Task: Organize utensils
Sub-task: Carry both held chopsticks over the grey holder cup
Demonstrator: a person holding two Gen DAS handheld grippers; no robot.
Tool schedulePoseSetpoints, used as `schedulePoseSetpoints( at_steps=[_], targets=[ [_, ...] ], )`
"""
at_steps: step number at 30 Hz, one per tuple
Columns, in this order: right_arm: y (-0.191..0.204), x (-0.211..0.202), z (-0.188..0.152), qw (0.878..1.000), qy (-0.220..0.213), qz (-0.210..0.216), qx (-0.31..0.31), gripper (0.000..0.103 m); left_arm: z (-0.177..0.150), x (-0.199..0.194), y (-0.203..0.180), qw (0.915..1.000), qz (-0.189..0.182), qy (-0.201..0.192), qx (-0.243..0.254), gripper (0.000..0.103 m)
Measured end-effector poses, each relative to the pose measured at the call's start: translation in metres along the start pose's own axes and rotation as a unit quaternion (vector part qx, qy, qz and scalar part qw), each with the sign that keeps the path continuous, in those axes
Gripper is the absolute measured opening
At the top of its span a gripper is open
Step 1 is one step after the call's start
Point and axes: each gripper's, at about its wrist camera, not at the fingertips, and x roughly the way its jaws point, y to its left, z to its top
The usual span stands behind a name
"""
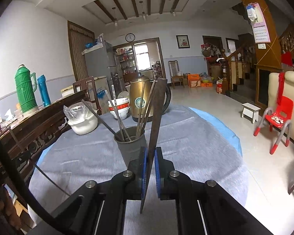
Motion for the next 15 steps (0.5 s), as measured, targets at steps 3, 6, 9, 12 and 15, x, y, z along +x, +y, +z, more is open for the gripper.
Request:
schedulePoseSetpoints(
  at_steps=[3,6,9,12,15],
  targets=[
    [-0.001,-0.010,-0.005,1.000,0.001,-0.001,0.002,0.008,-0.002,-0.003,0.000,1.0000,-0.002,0.000,0.000,0.009],
    [-0.002,-0.018,-0.009,1.000,0.002,-0.001,0.002,0.008,-0.004,-0.006,0.000,1.0000,-0.005,0.001,0.000,0.009],
    [-0.003,-0.025,-0.014,1.000,0.004,-0.003,0.004,0.008,-0.006,-0.008,0.001,1.0000,-0.006,0.001,-0.003,0.009],
    [-0.006,-0.031,-0.018,1.000,0.004,-0.006,0.008,0.008,-0.008,-0.010,0.002,1.0000,-0.006,0.002,-0.005,0.009],
    [-0.008,-0.034,-0.019,1.000,0.006,-0.008,0.011,0.008,-0.008,-0.010,0.003,0.9999,-0.008,0.004,-0.009,0.009]
  ],
)
